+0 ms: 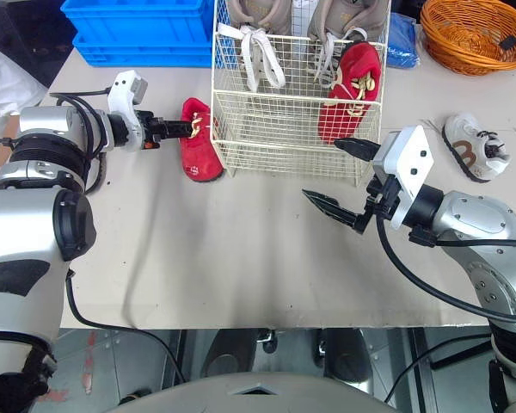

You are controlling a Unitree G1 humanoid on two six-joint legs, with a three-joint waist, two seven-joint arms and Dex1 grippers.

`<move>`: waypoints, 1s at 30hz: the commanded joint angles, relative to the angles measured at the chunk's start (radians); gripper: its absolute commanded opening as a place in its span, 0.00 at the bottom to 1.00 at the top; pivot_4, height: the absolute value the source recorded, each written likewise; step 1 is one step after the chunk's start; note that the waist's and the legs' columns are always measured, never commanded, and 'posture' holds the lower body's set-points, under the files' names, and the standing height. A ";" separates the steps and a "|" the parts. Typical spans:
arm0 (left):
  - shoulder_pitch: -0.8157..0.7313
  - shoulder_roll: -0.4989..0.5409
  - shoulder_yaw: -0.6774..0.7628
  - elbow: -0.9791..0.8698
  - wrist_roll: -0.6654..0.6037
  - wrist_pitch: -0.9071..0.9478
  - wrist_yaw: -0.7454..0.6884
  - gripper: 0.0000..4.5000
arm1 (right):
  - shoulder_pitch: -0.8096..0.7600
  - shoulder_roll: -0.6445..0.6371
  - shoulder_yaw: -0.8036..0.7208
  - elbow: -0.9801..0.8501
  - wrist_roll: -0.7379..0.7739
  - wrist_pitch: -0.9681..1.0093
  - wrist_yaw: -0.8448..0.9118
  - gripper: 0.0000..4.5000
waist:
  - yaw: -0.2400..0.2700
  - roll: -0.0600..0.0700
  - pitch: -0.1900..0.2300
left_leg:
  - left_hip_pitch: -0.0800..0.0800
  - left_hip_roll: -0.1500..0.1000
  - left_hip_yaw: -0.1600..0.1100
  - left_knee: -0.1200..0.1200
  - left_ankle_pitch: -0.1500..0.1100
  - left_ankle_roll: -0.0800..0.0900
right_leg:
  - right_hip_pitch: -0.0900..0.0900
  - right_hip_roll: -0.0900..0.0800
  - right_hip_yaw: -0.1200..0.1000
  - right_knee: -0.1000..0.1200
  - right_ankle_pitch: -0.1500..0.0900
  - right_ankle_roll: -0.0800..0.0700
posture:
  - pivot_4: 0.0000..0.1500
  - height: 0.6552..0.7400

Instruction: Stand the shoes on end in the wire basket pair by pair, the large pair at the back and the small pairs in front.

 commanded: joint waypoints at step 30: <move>0.195 0.030 0.513 -0.791 -0.384 -0.233 0.180 0.00 | -0.033 0.138 -0.148 0.029 0.097 -0.072 -0.067 1.00 | -0.011 -0.005 0.001 | 0.000 -0.001 -0.001 0.002 0.000 0.000 | 0.000 -0.003 -0.002 0.002 0.000 0.000 | 1.00 0.36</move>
